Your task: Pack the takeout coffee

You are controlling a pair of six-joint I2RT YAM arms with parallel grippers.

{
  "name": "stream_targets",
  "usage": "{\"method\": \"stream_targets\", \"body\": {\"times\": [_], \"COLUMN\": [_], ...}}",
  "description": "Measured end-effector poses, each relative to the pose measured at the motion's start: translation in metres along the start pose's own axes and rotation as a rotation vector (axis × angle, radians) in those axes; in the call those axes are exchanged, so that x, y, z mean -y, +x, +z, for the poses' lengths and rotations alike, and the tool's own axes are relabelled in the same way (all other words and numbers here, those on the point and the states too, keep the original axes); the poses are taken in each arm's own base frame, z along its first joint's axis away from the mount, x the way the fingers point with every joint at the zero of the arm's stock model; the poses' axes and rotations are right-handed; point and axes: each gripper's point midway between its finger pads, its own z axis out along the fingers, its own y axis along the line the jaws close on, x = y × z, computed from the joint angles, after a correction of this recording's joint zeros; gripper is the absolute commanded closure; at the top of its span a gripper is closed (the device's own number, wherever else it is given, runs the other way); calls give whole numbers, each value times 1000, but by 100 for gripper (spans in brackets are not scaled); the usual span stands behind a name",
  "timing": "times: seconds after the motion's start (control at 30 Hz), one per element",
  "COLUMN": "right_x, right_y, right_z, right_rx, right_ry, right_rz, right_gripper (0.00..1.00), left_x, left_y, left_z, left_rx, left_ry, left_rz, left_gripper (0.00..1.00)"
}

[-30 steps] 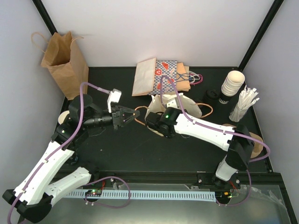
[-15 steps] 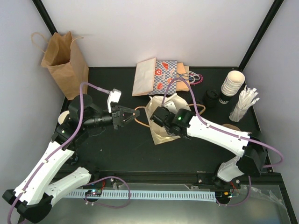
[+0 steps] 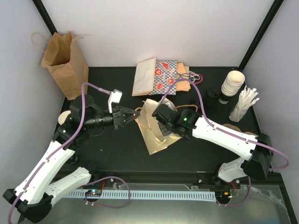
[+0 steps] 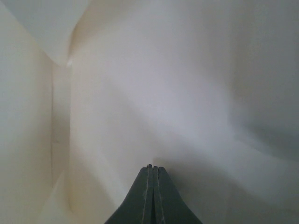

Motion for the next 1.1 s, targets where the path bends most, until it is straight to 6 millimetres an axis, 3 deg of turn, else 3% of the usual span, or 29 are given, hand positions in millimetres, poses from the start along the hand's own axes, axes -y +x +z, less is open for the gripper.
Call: {"method": "stream_targets", "body": {"times": [0.23, 0.73, 1.1], "right_x": [-22, -73, -101], "right_y": [-10, 11, 7], "right_z": [-18, -4, -22], "right_rx": [49, -1, 43], "right_ry": [-170, -443, -642], "right_rz": [34, 22, 30], "right_gripper": [98, 99, 99], "left_x": [-4, -11, -12], "left_y": [1, 2, 5], "left_z": [4, 27, 43], "left_rx": [1, -33, -61], "left_ry": [10, 43, 64], "left_rz": [-29, -95, -125], "left_gripper": [99, 98, 99]}}
